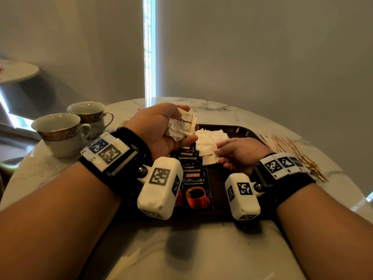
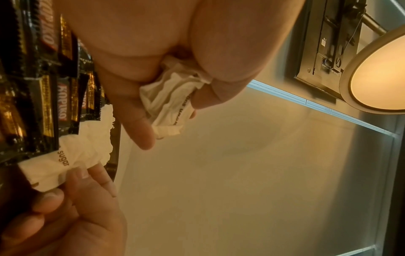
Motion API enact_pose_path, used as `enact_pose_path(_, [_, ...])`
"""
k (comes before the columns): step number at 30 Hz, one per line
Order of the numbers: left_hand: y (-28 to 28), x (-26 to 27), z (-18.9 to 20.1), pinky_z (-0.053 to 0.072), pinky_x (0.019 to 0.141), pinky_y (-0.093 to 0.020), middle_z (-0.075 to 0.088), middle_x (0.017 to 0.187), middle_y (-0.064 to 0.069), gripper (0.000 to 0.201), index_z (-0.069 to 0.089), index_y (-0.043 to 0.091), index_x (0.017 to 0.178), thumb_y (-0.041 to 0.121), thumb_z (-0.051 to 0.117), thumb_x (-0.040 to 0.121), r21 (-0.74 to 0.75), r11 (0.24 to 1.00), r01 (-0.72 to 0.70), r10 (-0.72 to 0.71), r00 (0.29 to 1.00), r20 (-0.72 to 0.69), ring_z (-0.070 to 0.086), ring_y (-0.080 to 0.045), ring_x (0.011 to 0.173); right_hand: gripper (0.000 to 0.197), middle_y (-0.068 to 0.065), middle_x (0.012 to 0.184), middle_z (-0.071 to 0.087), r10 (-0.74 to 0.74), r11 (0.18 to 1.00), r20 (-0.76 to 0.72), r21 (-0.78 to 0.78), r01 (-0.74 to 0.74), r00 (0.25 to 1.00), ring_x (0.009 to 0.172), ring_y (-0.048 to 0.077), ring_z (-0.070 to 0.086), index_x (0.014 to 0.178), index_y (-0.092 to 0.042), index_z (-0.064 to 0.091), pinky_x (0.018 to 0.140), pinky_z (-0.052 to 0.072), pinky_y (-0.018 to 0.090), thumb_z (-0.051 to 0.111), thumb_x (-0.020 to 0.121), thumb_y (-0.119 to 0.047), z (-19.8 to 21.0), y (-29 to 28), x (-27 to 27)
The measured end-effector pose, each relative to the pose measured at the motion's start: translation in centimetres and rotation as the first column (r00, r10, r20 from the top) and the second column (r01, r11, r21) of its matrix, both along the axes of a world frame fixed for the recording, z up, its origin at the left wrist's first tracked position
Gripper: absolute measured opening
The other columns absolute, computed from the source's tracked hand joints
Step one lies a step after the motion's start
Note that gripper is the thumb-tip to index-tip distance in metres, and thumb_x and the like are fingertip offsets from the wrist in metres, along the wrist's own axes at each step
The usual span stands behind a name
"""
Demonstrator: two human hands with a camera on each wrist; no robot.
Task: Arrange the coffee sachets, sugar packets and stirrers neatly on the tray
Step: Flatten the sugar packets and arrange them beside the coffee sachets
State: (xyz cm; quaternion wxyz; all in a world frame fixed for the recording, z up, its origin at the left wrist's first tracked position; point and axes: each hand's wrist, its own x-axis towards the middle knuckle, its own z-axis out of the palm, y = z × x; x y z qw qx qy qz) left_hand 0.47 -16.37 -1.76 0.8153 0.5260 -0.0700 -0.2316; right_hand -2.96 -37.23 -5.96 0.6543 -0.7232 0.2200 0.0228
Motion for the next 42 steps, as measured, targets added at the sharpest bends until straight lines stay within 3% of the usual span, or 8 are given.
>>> enact_pose_path(17, [0.12,0.3,0.03,0.058,0.054,-0.033,0.06,0.129,-0.022,0.03,0.067,0.011,0.115,0.006,0.044,0.097,0.046,0.999,-0.008,0.009,1.0,-0.021,0.067,-0.033,0.093,0.018,0.01,0.076,0.067,-0.017,1.0,-0.018,-0.025,0.017,1.0,0.053,0.014,0.064,0.103,-0.004,0.064,0.045,0.051,0.022,0.061,0.089,0.007,0.2,0.15,-0.07])
enact_pose_path(20, [0.15,0.25,0.1,0.058,0.055,-0.033,0.06,0.128,-0.022,0.03,0.067,0.011,0.115,0.005,0.044,0.097,0.043,0.999,-0.008,0.01,1.0,-0.029,0.066,-0.034,0.097,0.017,0.01,0.075,0.066,-0.019,1.0,-0.017,-0.014,0.019,1.0,0.053,0.013,0.064,0.105,-0.003,0.064,0.046,0.051,0.022,0.063,0.09,0.004,0.14,0.06,-0.08])
enact_pose_path(25, [0.01,0.17,0.07,0.057,0.054,-0.031,0.062,0.118,-0.019,0.027,0.067,0.011,0.107,0.004,0.044,0.096,0.035,0.999,-0.01,0.011,1.0,-0.022,0.065,-0.031,0.089,0.019,0.009,0.079,0.061,-0.037,0.999,-0.011,0.015,0.037,0.999,0.052,0.012,0.063,0.109,0.0,0.061,0.044,0.05,0.021,0.065,0.093,-0.01,-0.11,0.2,0.04])
enact_pose_path(28, [0.07,0.25,0.03,0.057,0.054,-0.031,0.062,0.114,-0.02,0.028,0.066,0.01,0.109,0.003,0.043,0.096,0.03,1.0,-0.008,0.009,1.0,-0.028,0.058,-0.032,0.099,0.015,0.008,0.075,0.057,-0.068,0.992,-0.002,0.11,0.068,0.998,0.049,0.014,0.063,0.101,-0.004,0.06,0.043,0.052,0.022,0.062,0.096,-0.017,-0.04,0.3,0.02])
enact_pose_path(34, [0.13,0.25,0.15,0.058,0.054,-0.032,0.059,0.129,-0.022,0.027,0.066,0.011,0.108,0.004,0.043,0.097,0.029,1.0,-0.002,0.003,1.0,-0.019,0.064,-0.032,0.09,0.025,0.015,0.081,0.068,0.021,0.982,-0.021,0.189,-0.017,1.0,0.064,0.023,0.072,0.096,-0.002,0.064,0.053,0.059,0.028,0.059,0.098,-0.027,0.39,0.49,-0.25])
enact_pose_path(37, [0.09,0.24,0.17,0.058,0.055,-0.031,0.058,0.128,-0.022,0.028,0.067,0.011,0.107,0.004,0.042,0.097,0.04,0.999,0.003,-0.002,1.0,-0.024,0.064,-0.034,0.094,0.03,0.019,0.087,0.07,0.037,0.978,-0.043,0.208,-0.028,0.998,0.075,0.028,0.074,0.1,0.001,0.066,0.06,0.062,0.029,0.06,0.097,-0.029,0.39,0.52,-0.28])
enact_pose_path(42, [0.13,0.27,0.11,0.058,0.055,-0.031,0.059,0.128,-0.022,0.027,0.067,0.011,0.108,0.004,0.043,0.097,0.031,1.0,-0.002,0.003,1.0,-0.022,0.064,-0.033,0.093,0.035,0.02,0.089,0.07,0.028,0.979,-0.059,0.204,-0.016,0.998,0.078,0.029,0.074,0.105,0.004,0.066,0.064,0.062,0.029,0.061,0.096,-0.031,0.42,0.51,-0.25])
